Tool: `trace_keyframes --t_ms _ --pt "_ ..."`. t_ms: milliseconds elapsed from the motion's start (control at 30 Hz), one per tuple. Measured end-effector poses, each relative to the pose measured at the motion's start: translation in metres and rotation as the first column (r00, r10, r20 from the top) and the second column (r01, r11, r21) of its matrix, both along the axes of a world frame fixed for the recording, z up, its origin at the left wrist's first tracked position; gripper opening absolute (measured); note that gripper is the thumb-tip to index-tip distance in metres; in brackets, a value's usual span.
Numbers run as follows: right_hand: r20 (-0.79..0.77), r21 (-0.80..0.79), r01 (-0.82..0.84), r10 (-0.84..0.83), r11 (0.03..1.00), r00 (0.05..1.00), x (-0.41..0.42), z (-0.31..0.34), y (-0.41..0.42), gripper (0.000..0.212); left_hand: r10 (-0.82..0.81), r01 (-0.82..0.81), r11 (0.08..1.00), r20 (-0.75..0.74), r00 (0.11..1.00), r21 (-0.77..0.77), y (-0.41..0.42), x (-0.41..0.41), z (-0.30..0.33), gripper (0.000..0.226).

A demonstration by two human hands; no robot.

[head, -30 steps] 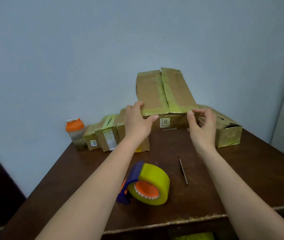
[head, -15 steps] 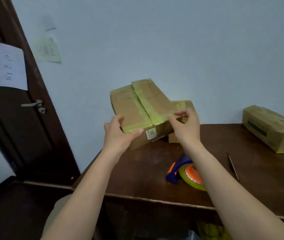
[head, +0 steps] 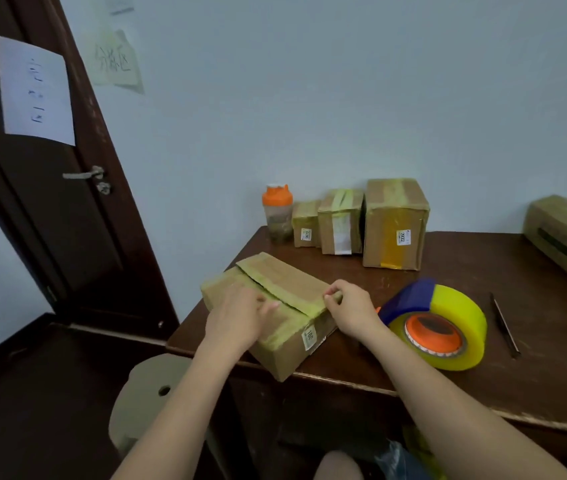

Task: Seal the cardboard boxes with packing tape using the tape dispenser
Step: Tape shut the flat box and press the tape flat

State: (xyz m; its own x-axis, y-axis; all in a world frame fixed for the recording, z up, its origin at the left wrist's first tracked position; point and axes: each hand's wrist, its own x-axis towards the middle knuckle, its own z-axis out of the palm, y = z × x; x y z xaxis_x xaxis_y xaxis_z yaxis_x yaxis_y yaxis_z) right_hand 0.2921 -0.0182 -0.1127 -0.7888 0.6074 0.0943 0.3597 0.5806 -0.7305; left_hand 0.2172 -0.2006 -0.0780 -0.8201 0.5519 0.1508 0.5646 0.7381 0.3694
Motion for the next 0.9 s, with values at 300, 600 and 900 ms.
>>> trace_keyframes --t_ms 300,600,900 --pt "0.066 0.356 -0.149 0.134 0.922 0.989 0.041 0.055 0.033 0.027 -0.281 0.293 0.942 0.092 0.955 -0.166 0.036 -0.019 -0.041 0.047" --pt "0.611 0.256 -0.277 0.067 0.926 0.789 0.09 0.069 0.079 0.069 -0.23 0.225 0.951 0.005 0.973 -0.212 0.048 -0.002 -0.043 0.048" --pt "0.673 0.378 -0.353 0.007 0.856 0.739 0.09 0.061 0.075 0.068 -0.151 0.156 0.986 0.087 0.985 -0.054 0.077 0.025 -0.039 0.041"
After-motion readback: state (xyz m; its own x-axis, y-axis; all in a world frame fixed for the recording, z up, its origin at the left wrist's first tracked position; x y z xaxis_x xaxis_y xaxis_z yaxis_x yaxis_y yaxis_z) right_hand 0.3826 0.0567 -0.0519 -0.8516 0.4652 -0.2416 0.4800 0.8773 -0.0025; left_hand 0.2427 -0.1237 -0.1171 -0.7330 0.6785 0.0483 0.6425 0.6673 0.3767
